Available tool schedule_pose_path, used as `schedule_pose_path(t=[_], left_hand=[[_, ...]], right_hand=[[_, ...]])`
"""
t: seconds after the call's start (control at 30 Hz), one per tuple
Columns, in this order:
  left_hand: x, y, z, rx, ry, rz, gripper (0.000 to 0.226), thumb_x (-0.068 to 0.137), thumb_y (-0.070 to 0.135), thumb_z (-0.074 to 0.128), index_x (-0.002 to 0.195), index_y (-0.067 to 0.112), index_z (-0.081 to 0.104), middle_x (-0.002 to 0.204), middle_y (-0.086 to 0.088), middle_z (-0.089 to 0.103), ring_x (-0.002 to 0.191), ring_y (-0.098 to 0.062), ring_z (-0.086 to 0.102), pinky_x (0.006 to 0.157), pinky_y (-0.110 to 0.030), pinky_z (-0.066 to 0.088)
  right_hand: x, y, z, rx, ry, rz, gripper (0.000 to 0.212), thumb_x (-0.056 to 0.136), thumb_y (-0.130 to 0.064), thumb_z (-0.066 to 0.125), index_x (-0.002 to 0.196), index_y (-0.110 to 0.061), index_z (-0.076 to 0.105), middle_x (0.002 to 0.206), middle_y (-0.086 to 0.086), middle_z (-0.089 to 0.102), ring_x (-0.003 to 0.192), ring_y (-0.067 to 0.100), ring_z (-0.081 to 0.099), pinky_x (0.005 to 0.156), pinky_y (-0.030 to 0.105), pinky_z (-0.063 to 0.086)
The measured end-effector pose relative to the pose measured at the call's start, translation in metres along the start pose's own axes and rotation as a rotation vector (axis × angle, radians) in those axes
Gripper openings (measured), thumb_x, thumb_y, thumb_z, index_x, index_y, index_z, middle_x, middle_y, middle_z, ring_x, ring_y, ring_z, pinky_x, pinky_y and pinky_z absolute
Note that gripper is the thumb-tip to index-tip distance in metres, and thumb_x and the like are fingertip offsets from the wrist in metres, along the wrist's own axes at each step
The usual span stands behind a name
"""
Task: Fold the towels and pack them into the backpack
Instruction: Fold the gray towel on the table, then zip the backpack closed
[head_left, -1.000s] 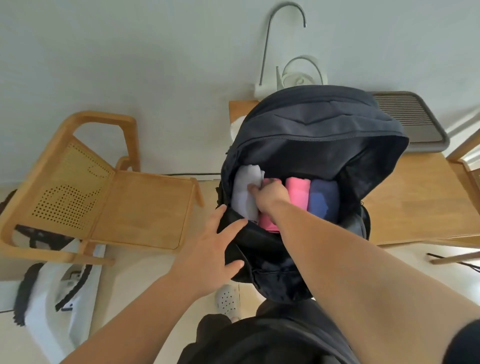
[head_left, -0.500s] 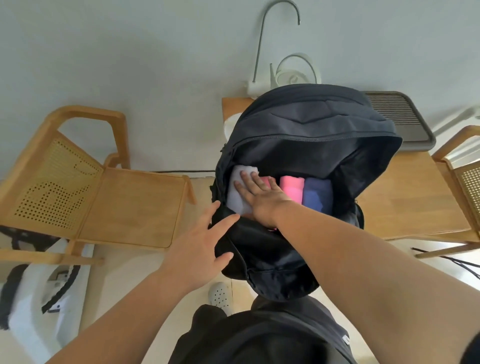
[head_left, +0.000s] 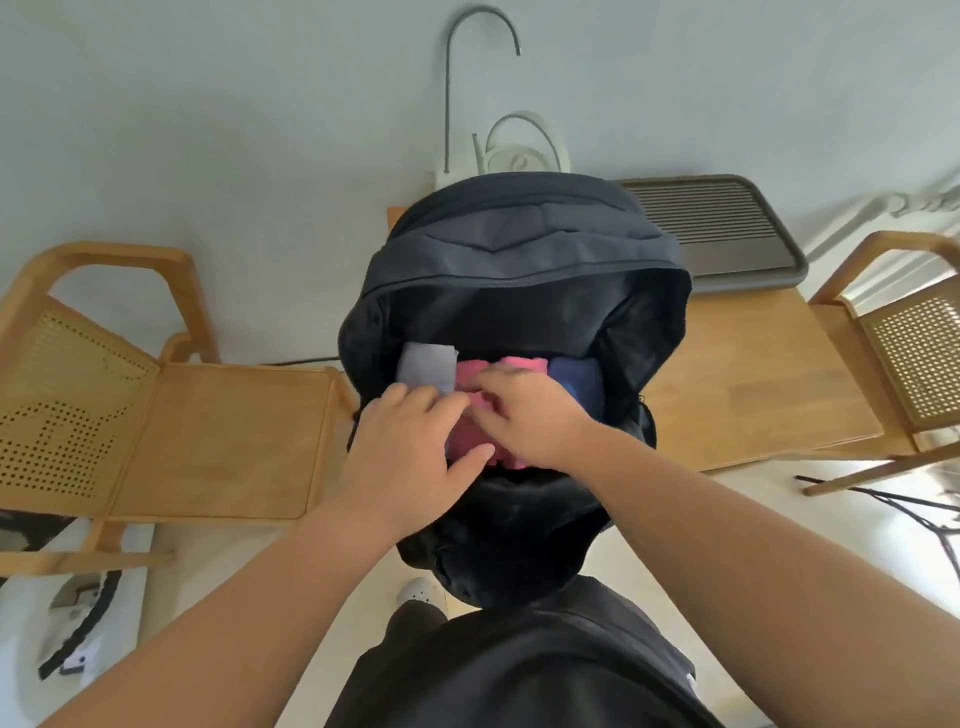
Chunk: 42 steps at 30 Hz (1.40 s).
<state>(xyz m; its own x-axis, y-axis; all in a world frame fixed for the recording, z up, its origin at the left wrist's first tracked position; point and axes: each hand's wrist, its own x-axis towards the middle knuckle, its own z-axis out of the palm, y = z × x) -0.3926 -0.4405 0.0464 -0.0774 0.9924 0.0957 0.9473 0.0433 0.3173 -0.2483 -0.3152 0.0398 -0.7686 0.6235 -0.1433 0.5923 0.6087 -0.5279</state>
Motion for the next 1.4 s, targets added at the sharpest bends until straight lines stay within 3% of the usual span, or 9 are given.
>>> schedule_pose_path(t=[0.1,0.27,0.37,0.47,0.63,0.73,1.1,1.2,1.4], left_hand=[[0.025,0.036,0.009,-0.055,-0.038,0.008,0.053,0.087,0.066,0.046,0.119,0.026,0.06,0.107,0.006,0.063,0.099,-0.023,0.054,0.082,-0.042,0.049],[0.059,0.099,0.025,-0.172,-0.136,-0.009,0.052,0.089,0.062,0.053,0.126,0.026,0.059,0.12,0.008,0.061,0.111,-0.02,0.053,0.095,-0.037,0.046],[0.076,0.134,0.035,-0.185,-0.265,-0.043,0.054,0.09,0.062,0.057,0.129,0.025,0.058,0.123,0.006,0.062,0.117,-0.02,0.052,0.098,-0.037,0.046],[0.085,0.161,0.046,-0.151,-0.373,-0.111,0.056,0.087,0.059,0.063,0.127,0.021,0.058,0.119,0.002,0.062,0.111,-0.022,0.057,0.092,-0.043,0.051],[0.091,0.183,0.064,-0.08,-0.346,-0.235,0.026,0.089,0.041,0.066,0.098,0.019,0.055,0.097,0.001,0.055,0.092,-0.024,0.056,0.076,-0.04,0.05],[0.092,0.19,0.065,-0.079,-0.326,-0.272,0.021,0.091,0.032,0.064,0.085,0.023,0.046,0.091,0.001,0.051,0.084,-0.024,0.053,0.072,-0.04,0.048],[0.113,0.192,0.063,-0.119,-0.14,-0.32,0.007,0.096,0.015,0.056,0.09,0.011,0.059,0.086,-0.002,0.054,0.078,-0.023,0.054,0.067,-0.044,0.048],[0.125,0.19,0.056,-0.164,-0.09,-0.314,0.009,0.095,0.015,0.058,0.086,0.017,0.058,0.079,0.004,0.055,0.076,-0.019,0.054,0.059,-0.03,0.039],[0.128,0.185,0.039,-0.189,0.153,-0.261,0.023,0.09,0.025,0.066,0.112,0.02,0.069,0.101,0.005,0.064,0.096,-0.014,0.059,0.084,-0.032,0.051]], right_hand=[[-0.053,0.027,-0.038,0.131,0.263,0.034,0.02,0.086,-0.033,0.052,0.082,-0.024,0.069,0.075,-0.011,0.066,0.068,0.01,0.059,0.064,0.036,0.05],[-0.103,0.093,-0.077,0.396,0.5,0.345,0.018,0.083,-0.017,0.053,0.068,-0.016,0.062,0.06,0.001,0.061,0.059,0.021,0.056,0.056,0.036,0.045],[-0.1,0.134,-0.076,0.607,0.317,0.501,0.024,0.093,-0.007,0.05,0.094,-0.02,0.069,0.083,-0.004,0.071,0.073,0.011,0.066,0.067,0.03,0.049],[-0.096,0.157,-0.065,0.703,0.092,0.398,0.032,0.096,-0.005,0.048,0.108,-0.025,0.069,0.097,-0.008,0.073,0.092,0.013,0.069,0.075,0.028,0.052],[-0.09,0.167,-0.056,0.673,-0.048,0.276,0.015,0.1,-0.018,0.051,0.1,-0.027,0.063,0.082,-0.009,0.064,0.079,0.014,0.06,0.082,0.04,0.054],[-0.086,0.17,-0.059,0.669,-0.114,0.246,0.02,0.101,-0.022,0.051,0.082,-0.025,0.054,0.079,-0.002,0.06,0.075,0.018,0.055,0.082,0.049,0.053],[-0.071,0.158,-0.096,0.748,-0.08,0.318,0.022,0.101,-0.021,0.048,0.08,-0.016,0.051,0.067,0.0,0.057,0.064,0.018,0.048,0.063,0.033,0.041],[-0.062,0.155,-0.116,0.762,-0.033,0.319,0.022,0.097,-0.021,0.051,0.076,-0.015,0.053,0.066,0.003,0.052,0.063,0.02,0.044,0.062,0.036,0.037],[-0.062,0.148,-0.141,0.82,-0.035,0.251,0.021,0.097,-0.016,0.054,0.076,-0.012,0.055,0.059,-0.001,0.05,0.054,0.014,0.04,0.054,0.029,0.035]])
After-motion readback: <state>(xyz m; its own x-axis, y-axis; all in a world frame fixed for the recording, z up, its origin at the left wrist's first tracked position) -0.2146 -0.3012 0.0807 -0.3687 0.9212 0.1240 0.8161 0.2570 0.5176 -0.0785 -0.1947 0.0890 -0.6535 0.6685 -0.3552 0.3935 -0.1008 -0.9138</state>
